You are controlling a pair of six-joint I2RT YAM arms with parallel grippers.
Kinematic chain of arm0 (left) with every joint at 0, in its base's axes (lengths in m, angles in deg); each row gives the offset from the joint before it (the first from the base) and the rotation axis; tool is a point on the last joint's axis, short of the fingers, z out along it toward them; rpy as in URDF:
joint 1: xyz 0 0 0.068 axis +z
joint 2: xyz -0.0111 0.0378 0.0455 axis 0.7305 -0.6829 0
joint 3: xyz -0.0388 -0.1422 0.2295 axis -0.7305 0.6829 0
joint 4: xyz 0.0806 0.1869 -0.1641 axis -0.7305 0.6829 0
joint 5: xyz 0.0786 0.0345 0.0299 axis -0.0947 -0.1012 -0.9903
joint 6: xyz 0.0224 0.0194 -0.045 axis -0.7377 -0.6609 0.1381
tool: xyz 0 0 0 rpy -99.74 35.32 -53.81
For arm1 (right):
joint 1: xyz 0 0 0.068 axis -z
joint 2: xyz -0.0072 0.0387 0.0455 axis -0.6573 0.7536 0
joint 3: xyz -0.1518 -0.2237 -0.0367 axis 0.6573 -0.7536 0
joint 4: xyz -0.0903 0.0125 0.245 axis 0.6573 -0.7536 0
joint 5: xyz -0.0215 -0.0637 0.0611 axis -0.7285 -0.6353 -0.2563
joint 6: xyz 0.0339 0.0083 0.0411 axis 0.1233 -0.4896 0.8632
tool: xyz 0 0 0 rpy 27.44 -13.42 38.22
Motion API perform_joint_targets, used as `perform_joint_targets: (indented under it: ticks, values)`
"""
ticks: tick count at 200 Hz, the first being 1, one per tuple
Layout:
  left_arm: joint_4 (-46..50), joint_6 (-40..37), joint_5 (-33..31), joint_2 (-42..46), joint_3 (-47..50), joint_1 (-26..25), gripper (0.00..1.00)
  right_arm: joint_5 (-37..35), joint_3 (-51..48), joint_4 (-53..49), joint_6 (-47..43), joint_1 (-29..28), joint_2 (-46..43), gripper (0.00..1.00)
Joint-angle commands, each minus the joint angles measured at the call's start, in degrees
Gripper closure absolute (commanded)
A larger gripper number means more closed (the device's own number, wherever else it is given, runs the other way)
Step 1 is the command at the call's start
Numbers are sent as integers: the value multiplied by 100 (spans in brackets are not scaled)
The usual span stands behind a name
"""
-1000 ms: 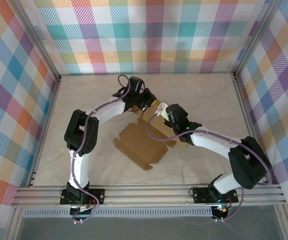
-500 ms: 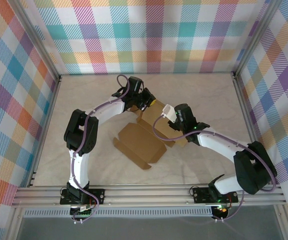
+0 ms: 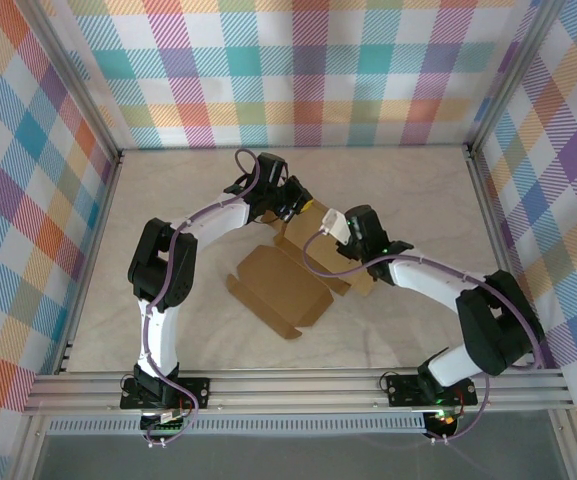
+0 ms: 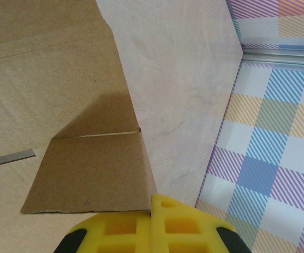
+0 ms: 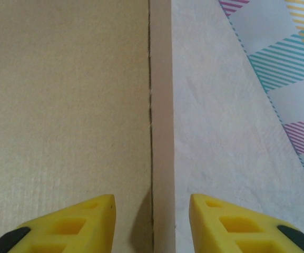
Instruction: Fold the paper box
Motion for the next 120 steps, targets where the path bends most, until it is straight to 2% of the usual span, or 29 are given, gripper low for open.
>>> perform_joint_targets:
  ticks: [1,24,87,100,120]
  values:
    - [-137,-104,84,142,-4,41,100,-14,299,244,-133,7,125,55]
    - [-141,-95,118,122,3,41,100,5,448,231,-166,15,222,55]
    - [-100,-95,121,113,-40,43,100,47,490,124,-229,28,327,90]
    - [-90,-95,120,114,-51,41,100,47,487,86,-247,32,304,94]
    - [-72,-95,113,113,-54,41,100,68,478,4,-235,32,262,94]
